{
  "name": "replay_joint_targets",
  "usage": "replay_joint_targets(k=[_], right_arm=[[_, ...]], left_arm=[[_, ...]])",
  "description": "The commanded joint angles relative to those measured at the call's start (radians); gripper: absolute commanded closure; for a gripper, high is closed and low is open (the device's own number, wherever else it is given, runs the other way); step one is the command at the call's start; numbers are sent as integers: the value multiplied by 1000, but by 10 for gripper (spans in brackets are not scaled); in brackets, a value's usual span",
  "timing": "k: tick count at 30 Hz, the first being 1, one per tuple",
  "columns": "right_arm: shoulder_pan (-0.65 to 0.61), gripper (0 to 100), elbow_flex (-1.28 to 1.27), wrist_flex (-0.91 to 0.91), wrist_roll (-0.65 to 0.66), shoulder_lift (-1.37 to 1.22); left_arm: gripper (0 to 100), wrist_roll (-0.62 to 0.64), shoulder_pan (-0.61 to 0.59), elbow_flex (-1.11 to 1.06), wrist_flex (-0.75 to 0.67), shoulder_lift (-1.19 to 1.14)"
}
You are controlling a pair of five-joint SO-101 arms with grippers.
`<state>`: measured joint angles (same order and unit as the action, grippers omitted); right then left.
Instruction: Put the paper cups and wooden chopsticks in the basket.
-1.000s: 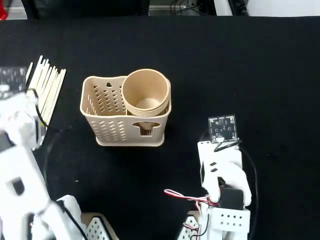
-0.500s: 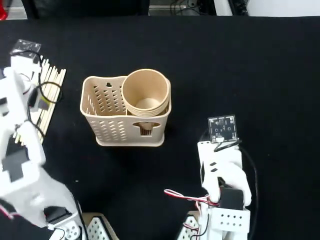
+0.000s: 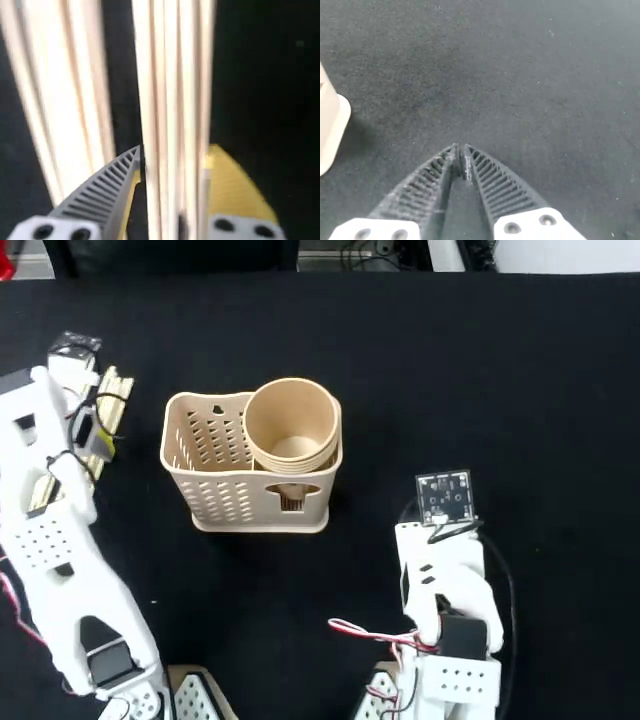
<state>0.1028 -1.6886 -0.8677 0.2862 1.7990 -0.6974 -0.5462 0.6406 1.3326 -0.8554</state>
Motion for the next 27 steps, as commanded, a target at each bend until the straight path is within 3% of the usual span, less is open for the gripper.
replay_joint_targets(k=[1, 13, 21, 27], right_arm=[[12, 972, 2, 23, -2, 4], [14, 972, 2, 25, -2, 4], [14, 972, 2, 25, -2, 4], [14, 972, 2, 25, -2, 4]], left_arm=[[941, -3, 1, 134, 133, -26], [944, -2, 16, 321, 423, -23], [971, 110, 27, 398, 428, 14], [971, 127, 19, 297, 428, 201]])
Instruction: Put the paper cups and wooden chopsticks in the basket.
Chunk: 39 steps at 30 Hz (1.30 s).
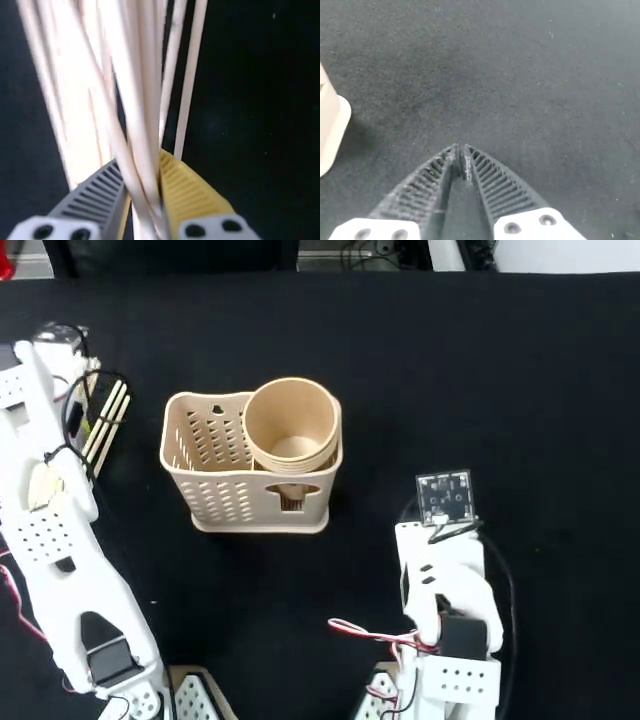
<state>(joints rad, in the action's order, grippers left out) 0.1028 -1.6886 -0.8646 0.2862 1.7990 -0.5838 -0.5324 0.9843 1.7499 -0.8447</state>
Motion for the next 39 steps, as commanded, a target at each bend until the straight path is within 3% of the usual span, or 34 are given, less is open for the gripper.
replay_joint_targets(k=[1, 5, 14, 27, 39], right_arm=[[14, 972, 2, 21, -2, 4], [14, 972, 2, 21, -2, 4], [12, 972, 2, 21, -2, 4], [11, 972, 2, 21, -2, 4], [11, 972, 2, 20, 0, 4]], left_arm=[[971, 14, 8, -79, 9, 229], [971, 15, 21, -231, -58, 331], [971, 157, 10, -662, -525, 516], [971, 242, 30, -1402, -1191, 930], [971, 450, 31, -1454, -1252, 1109]])
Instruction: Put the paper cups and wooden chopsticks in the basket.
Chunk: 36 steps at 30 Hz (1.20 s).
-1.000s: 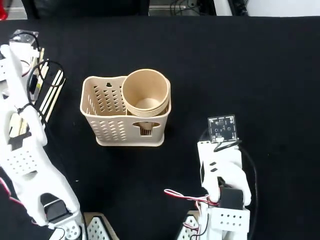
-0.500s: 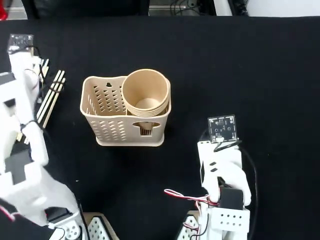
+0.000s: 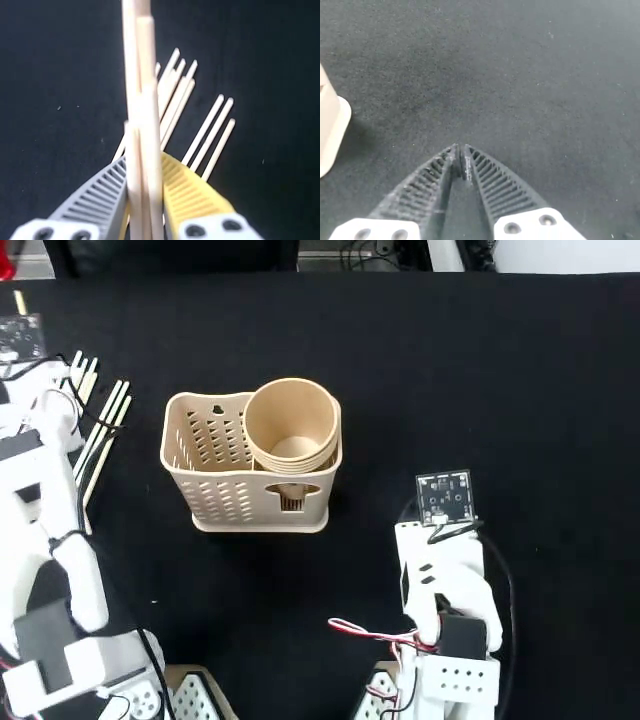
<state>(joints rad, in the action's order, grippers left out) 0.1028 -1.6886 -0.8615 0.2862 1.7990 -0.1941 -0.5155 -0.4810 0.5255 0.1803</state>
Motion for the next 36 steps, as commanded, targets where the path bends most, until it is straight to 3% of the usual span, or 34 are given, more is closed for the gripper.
replay_joint_targets(k=[1, 22, 36], right_arm=[[11, 972, 2, 17, 0, 4], [9, 972, 2, 15, 0, 4], [9, 972, 2, 15, 0, 4]], left_arm=[[971, 71, 16, 7, -37, 103], [971, 95, 15, -199, -40, 672], [972, 97, 15, -105, -69, 704]])
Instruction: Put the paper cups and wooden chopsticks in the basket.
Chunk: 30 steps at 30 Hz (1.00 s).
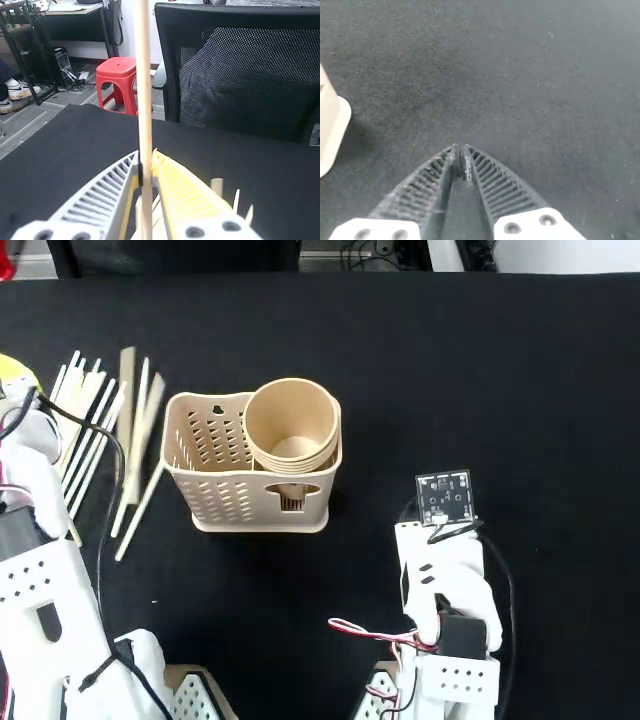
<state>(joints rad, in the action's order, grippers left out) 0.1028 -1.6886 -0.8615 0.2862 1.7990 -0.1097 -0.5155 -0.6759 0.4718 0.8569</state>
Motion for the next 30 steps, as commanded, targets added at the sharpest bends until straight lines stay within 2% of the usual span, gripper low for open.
replay_joint_targets(k=[1, 12, 16, 23, 26, 30], right_arm=[[9, 972, 2, 15, 0, 4], [9, 972, 2, 15, 0, 4], [9, 972, 2, 15, 0, 4], [9, 972, 2, 15, 0, 4], [11, 972, 2, 15, 0, 4], [11, 972, 2, 15, 0, 4]], left_arm=[[972, 12, 15, 101, -14, 28], [972, 175, 15, 133, -14, 44], [972, 204, 27, 119, 48, 146], [972, 239, 179, 102, 100, 387], [972, 313, 289, 77, 61, 396], [972, 328, 437, 1, 54, 388]])
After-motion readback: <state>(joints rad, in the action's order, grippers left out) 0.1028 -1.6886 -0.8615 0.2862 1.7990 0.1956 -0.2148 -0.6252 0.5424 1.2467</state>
